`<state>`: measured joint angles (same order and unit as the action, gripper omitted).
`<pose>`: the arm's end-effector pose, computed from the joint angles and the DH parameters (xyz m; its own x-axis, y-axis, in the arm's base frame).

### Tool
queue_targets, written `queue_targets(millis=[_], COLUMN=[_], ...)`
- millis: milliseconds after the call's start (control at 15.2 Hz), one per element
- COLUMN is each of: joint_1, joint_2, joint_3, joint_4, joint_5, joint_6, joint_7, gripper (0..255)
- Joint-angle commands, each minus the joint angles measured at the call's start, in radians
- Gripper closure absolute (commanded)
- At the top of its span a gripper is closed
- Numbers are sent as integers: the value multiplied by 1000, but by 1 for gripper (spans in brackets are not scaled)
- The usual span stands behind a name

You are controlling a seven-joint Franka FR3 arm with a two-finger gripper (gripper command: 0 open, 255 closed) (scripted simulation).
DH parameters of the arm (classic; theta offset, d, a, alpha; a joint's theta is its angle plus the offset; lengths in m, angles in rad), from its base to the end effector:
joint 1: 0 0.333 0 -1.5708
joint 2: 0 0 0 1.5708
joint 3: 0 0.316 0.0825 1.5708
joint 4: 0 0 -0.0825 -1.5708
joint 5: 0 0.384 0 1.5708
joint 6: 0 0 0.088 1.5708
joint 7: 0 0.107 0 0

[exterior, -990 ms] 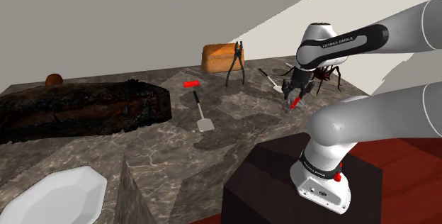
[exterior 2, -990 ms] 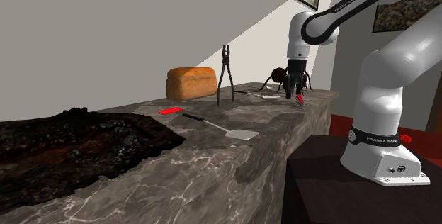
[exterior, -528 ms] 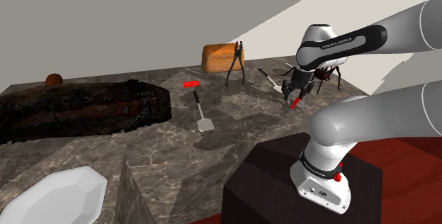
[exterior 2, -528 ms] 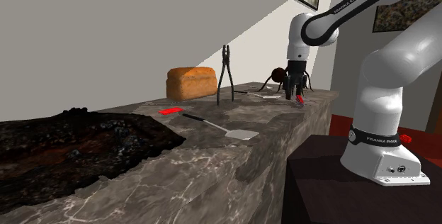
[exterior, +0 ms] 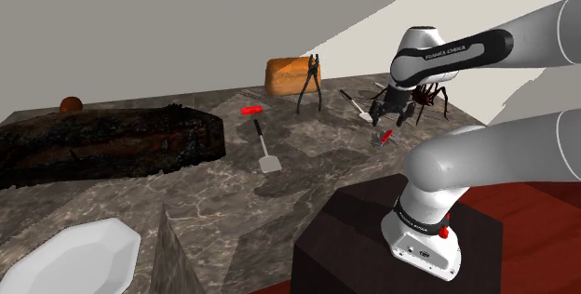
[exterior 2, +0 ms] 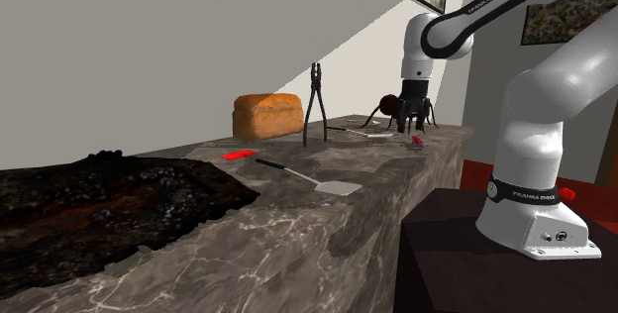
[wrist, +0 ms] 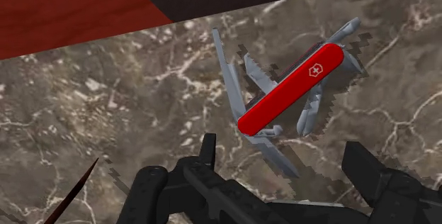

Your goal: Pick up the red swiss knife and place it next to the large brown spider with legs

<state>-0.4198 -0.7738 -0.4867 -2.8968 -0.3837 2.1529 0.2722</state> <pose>0.1979 -0.2316 0.3583 0.6700 -0.7424 0.0026 -0.7422 -0.6700 -0.0151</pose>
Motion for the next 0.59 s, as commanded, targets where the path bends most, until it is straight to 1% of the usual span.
queue_targets(millis=[0, 66, 528], joint_1=[3, 5, 4], joint_2=[-54, -68, -68], joint_3=[28, 38, 38], joint_4=[38, 57, 57], joint_5=[22, 32, 32], joint_6=[-92, -125, -125], joint_7=[0, -1, -2], gripper=[0, 0, 0])
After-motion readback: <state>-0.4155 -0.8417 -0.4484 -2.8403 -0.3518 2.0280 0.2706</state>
